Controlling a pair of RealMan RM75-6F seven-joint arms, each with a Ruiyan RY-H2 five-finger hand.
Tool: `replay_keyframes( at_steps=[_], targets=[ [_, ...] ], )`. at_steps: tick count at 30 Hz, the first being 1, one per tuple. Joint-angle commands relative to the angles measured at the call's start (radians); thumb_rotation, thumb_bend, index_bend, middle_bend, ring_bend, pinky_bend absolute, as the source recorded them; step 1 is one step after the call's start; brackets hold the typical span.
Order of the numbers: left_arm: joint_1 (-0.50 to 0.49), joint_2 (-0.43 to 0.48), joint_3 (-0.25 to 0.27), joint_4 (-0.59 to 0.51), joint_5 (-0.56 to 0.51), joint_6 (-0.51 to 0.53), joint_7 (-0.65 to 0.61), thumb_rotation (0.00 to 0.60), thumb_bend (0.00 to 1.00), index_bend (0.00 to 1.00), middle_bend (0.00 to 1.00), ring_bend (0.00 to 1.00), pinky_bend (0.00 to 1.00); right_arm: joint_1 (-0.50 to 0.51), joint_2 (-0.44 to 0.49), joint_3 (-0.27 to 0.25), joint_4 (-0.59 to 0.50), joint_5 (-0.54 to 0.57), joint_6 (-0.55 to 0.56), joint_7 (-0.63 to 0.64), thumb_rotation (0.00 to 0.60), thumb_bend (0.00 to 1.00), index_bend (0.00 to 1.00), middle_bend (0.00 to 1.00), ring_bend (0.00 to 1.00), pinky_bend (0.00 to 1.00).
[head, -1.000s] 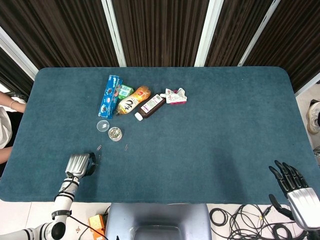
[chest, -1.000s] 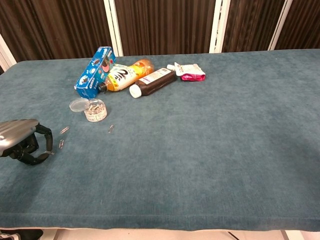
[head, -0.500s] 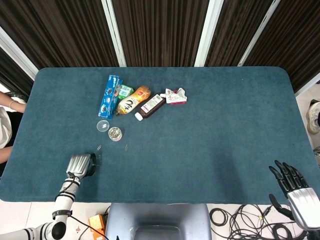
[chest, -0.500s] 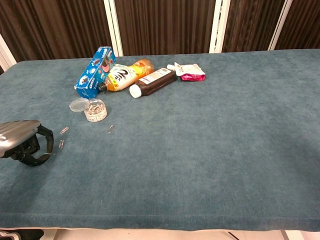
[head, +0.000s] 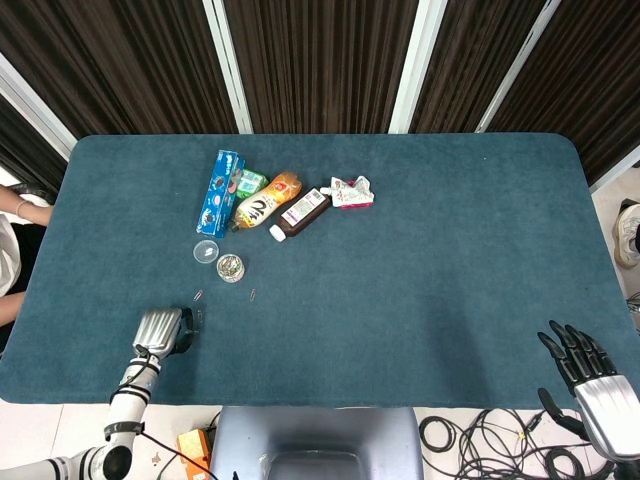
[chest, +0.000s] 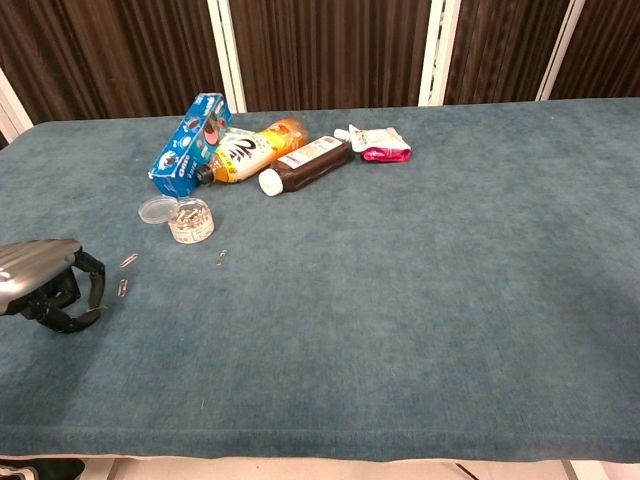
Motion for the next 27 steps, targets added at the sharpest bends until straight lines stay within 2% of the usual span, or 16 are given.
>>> replay_keyframes(
  at_steps=[1, 12, 27],
  targets=[
    [0.003, 0.002, 0.002, -0.001, 0.003, 0.004, -0.001, 0.6, 0.32, 0.65, 1.0, 1.0, 1.0, 0.0, 0.0, 0.0, -0.001, 0.0, -0.001, -0.001, 0.6, 0.32, 0.0, 0.0, 0.0, 0.13],
    [0.004, 0.002, 0.006, 0.002, 0.003, 0.005, 0.003, 0.6, 0.33, 0.65, 1.0, 1.0, 1.0, 0.0, -0.001, 0.0, -0.002, 0.001, -0.002, -0.003, 0.6, 0.32, 0.0, 0.0, 0.0, 0.13],
    [0.012, 0.016, 0.004, -0.013, 0.015, 0.027, -0.002, 0.6, 0.53, 0.7, 1.0, 1.0, 1.0, 0.0, -0.001, -0.001, -0.002, 0.0, -0.002, -0.006, 0.6, 0.32, 0.0, 0.0, 0.0, 0.13]
  ],
)
